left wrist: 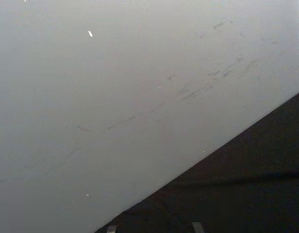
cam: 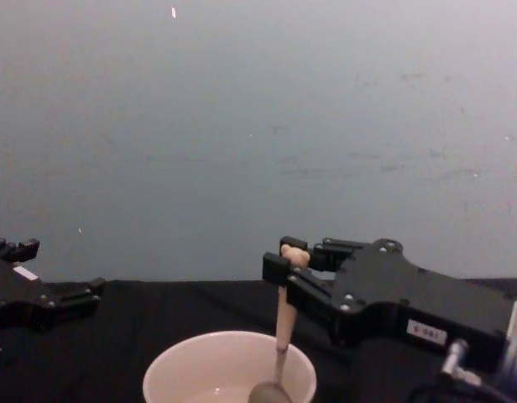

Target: Pick up the stirring spoon with one hand, stir inside the cup, then place it back in its original position.

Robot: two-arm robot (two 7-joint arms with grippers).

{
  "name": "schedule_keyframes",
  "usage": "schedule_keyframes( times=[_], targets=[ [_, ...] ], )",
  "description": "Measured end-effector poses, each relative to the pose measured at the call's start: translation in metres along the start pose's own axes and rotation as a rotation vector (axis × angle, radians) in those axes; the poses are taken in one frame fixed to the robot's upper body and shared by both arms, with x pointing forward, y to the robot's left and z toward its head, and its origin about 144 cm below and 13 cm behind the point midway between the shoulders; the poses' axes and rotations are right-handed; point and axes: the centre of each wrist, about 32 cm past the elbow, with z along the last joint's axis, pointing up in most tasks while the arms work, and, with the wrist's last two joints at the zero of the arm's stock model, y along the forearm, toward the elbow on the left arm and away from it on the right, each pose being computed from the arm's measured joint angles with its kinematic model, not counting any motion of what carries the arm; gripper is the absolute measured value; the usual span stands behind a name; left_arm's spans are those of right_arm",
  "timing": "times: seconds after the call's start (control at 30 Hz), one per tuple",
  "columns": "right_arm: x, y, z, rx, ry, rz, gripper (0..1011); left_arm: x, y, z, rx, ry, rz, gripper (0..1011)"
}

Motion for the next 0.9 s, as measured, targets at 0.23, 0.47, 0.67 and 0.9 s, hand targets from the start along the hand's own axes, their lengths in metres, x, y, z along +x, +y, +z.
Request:
schedule_keyframes(
  times=[0.23, 0.47, 0.67, 0.9],
  targets=[
    [-0.012, 0.000, 0.003, 0.009, 0.026, 0.054, 218, 0.000, 0.000, 0.000, 0.000, 0.000, 0.000, 1002],
    [-0.019, 0.017, 0.004, 0.020, 0.041, 0.077, 218, 0.000, 0.000, 0.000, 0.000, 0.000, 0.000, 1001],
    [-0.017, 0.032, 0.003, 0.021, 0.036, 0.048, 217, 0.000, 0.000, 0.000, 0.000, 0.000, 0.000, 1001],
    [-0.008, 0.042, -0.001, 0.005, 0.022, -0.015, 218, 0.000, 0.000, 0.000, 0.000, 0.000, 0.000, 1001]
  ],
)
